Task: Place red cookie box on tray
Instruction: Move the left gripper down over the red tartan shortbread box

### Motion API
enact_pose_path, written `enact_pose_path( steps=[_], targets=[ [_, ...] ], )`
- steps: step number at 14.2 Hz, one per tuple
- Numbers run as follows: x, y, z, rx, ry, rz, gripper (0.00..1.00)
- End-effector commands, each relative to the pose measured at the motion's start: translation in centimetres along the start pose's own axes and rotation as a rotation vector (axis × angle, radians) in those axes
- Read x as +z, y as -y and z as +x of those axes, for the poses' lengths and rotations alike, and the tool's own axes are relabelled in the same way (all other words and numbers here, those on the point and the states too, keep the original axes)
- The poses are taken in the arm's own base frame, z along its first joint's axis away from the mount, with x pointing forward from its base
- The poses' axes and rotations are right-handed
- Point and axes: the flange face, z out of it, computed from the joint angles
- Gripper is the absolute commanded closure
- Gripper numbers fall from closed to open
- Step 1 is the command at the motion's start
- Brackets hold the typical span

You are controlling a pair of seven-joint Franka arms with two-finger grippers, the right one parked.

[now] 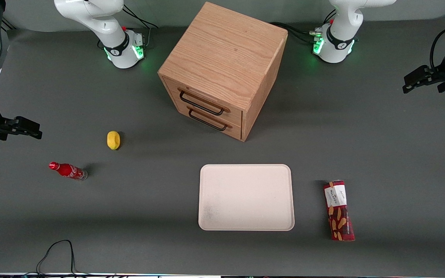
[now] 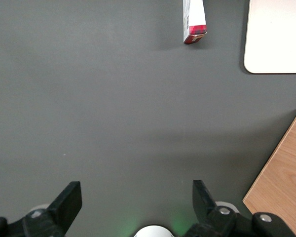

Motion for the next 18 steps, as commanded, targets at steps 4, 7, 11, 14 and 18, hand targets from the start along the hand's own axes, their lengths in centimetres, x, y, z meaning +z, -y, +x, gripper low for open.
enact_pose_path(
  steps=[4, 7, 11, 14, 18],
  targets=[
    [1.5, 0.3, 1.5, 0.032, 0.002, 0.015, 0.00],
    [2.9, -0.2, 5.8, 0.042, 0.032, 0.021, 0.00],
    [5.9, -4.6, 15.8, 0.090, 0.025, 0.040, 0.00],
    [11.1, -6.5, 21.6, 0.102, -0.003, 0.054, 0.00],
    [19.0, -9.3, 25.9, 0.066, -0.041, 0.002, 0.01]
  ],
)
